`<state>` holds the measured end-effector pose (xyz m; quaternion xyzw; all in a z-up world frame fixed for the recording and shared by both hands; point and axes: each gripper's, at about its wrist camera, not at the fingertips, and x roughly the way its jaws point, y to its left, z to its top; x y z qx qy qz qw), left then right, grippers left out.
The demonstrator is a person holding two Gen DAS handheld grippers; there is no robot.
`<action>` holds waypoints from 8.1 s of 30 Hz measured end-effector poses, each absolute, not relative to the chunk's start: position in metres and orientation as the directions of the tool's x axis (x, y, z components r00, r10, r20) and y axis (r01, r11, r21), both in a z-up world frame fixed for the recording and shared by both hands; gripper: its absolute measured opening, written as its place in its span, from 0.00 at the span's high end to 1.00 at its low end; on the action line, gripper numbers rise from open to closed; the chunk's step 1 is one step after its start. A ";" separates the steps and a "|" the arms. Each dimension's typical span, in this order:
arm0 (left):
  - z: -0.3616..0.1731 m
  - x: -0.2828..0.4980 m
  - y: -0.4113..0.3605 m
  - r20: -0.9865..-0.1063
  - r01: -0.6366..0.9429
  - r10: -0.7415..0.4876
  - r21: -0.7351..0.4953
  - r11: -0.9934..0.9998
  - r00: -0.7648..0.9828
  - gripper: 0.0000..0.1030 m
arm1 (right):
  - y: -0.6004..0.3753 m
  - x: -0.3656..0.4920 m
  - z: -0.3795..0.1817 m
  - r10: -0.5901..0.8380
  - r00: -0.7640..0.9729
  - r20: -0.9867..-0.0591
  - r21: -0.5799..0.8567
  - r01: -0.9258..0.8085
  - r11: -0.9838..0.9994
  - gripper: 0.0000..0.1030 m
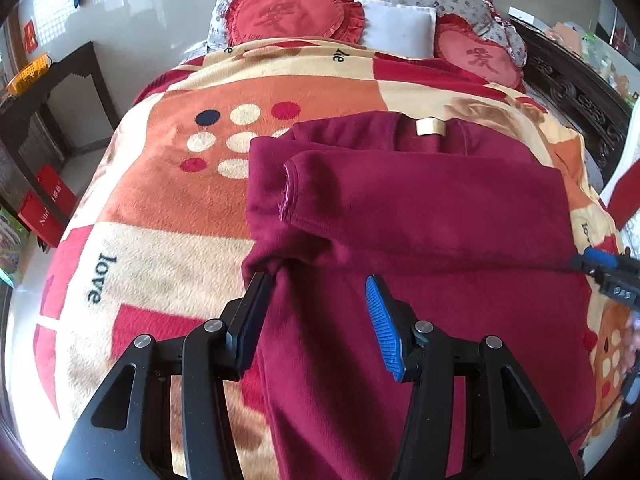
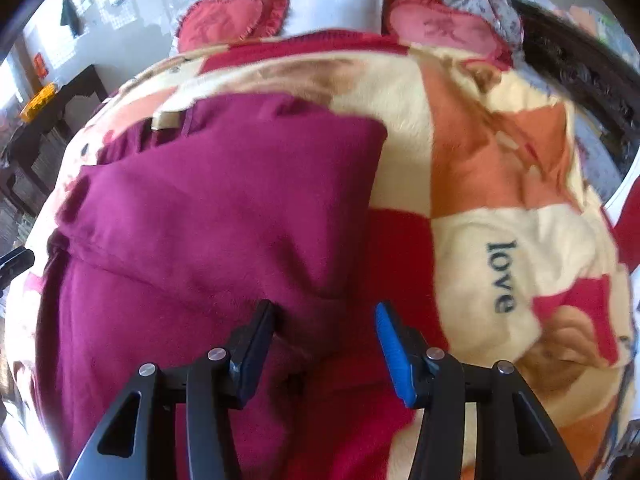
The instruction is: Fold small clothes
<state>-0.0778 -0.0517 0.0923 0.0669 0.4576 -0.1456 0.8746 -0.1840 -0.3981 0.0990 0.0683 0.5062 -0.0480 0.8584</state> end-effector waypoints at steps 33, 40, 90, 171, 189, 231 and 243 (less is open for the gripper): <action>0.020 -0.249 0.039 -0.915 0.319 -0.356 -0.286 0.904 0.188 0.52 | -0.339 -0.409 0.075 0.477 0.315 -0.820 0.463 -0.125 0.878 0.49; 0.009 -0.255 0.019 -0.907 0.354 -0.401 -0.335 0.873 0.130 0.52 | -0.346 -0.405 0.061 0.490 0.309 -0.815 0.485 -0.099 0.869 0.49; 0.144 -0.185 0.058 -0.679 0.364 -0.539 -0.400 0.841 0.499 0.94 | -0.386 -0.364 0.178 0.596 0.608 -0.524 0.630 -0.194 0.752 0.87; 0.080 0.072 -0.031 -0.788 0.223 -0.475 -0.420 0.880 0.392 0.89 | -0.437 -0.100 0.120 0.345 0.624 -0.701 0.511 0.102 0.854 0.85; 0.108 0.070 -0.026 -0.750 0.268 -0.498 -0.420 0.867 0.436 0.32 | -0.415 -0.115 0.153 0.274 0.716 -0.642 0.395 0.004 0.919 0.58; 0.060 -0.045 0.028 -0.795 0.285 -0.467 -0.378 0.881 0.387 0.32 | -0.412 -0.228 0.105 0.231 0.619 -0.751 0.394 0.138 0.909 0.53; 0.043 -0.043 0.000 -0.789 0.351 -0.515 -0.403 0.845 0.335 0.71 | -0.389 -0.212 0.090 0.243 0.596 -0.765 0.355 0.075 0.932 0.74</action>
